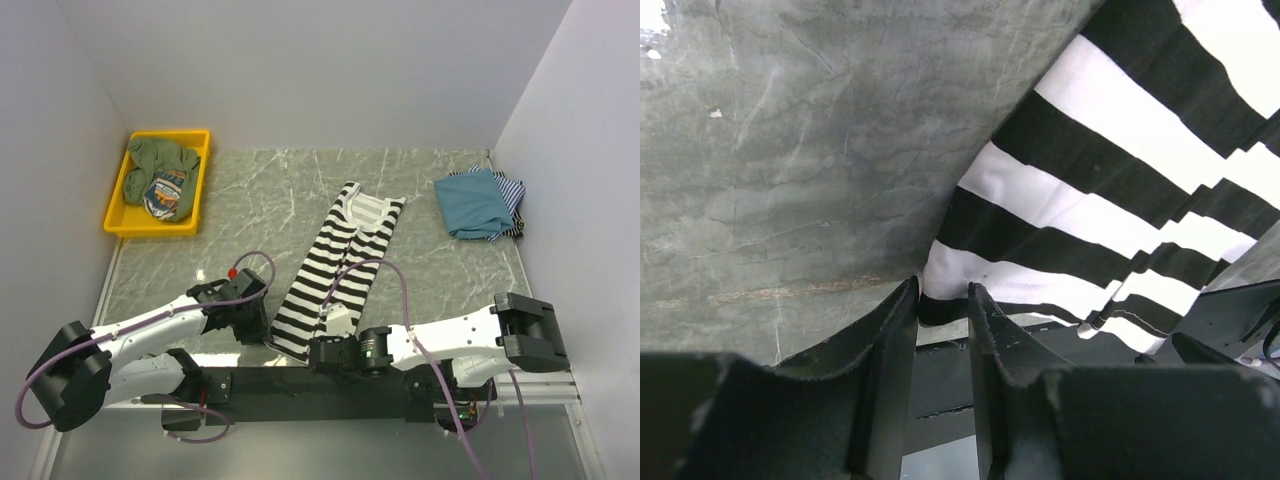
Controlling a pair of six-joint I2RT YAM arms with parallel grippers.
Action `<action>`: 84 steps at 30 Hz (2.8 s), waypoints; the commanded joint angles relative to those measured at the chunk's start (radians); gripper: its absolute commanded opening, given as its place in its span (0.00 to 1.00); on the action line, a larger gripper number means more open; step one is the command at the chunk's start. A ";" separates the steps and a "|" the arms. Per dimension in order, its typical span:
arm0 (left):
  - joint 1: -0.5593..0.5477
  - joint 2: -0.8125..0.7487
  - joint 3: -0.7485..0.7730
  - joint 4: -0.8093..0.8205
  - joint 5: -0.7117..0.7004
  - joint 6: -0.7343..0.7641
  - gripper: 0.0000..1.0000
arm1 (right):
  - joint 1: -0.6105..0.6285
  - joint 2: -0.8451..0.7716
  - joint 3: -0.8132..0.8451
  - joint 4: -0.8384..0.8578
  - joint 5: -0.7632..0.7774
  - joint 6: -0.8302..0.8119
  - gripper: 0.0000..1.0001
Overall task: Fold and stack the tank tops
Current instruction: Fold the tank top
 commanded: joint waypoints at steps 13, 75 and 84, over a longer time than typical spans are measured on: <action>-0.002 0.017 -0.003 0.024 -0.017 -0.006 0.32 | 0.050 0.095 0.060 -0.010 0.064 0.008 0.42; 0.131 0.917 1.159 0.080 -0.090 0.181 0.01 | -0.688 0.040 0.165 -0.026 0.031 -0.438 0.03; 0.130 1.052 1.274 0.103 -0.049 0.181 0.01 | -0.767 0.066 0.129 0.017 0.011 -0.450 0.03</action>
